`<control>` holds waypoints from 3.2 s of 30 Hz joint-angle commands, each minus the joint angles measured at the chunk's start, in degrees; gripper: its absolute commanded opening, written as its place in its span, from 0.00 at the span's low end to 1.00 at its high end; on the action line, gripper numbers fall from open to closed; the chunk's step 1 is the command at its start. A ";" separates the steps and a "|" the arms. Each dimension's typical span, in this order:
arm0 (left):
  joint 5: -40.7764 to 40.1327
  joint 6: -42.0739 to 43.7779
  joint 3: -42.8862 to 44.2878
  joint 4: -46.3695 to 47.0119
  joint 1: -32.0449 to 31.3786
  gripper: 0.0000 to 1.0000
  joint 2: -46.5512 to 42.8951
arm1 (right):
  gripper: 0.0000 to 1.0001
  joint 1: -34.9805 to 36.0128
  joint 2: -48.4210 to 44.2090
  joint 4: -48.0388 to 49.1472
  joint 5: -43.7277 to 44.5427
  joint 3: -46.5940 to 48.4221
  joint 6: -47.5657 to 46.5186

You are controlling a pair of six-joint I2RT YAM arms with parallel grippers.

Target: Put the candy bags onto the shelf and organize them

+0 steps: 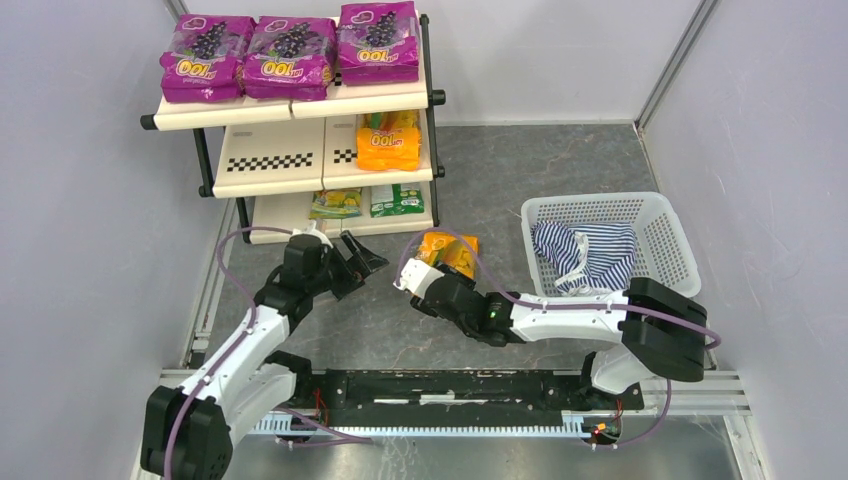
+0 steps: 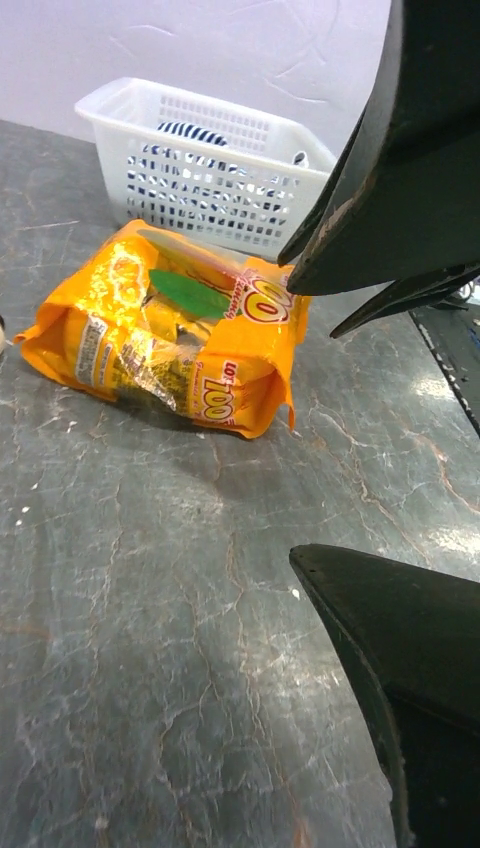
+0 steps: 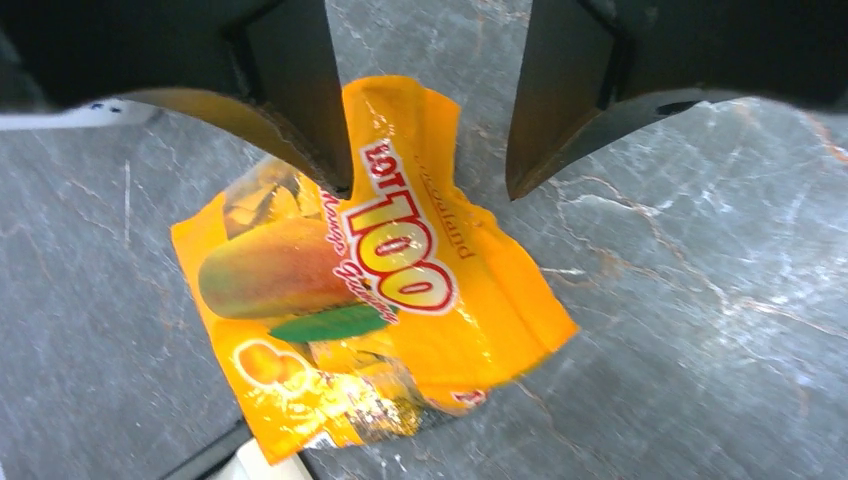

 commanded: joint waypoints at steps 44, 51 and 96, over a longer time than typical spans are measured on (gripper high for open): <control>9.63 -27.13 -14.50 37.41 -11.58 1.00 3.81 | 0.00 -1.63 -1.45 10.60 -8.33 2.66 1.03; 2.99 -28.89 -12.40 42.06 -17.85 1.00 13.65 | 0.00 -1.88 -2.63 11.50 -8.96 2.91 1.90; -10.06 -34.60 -16.34 57.53 -21.80 0.55 18.79 | 0.67 -2.37 -17.02 10.10 -4.68 -1.78 -0.45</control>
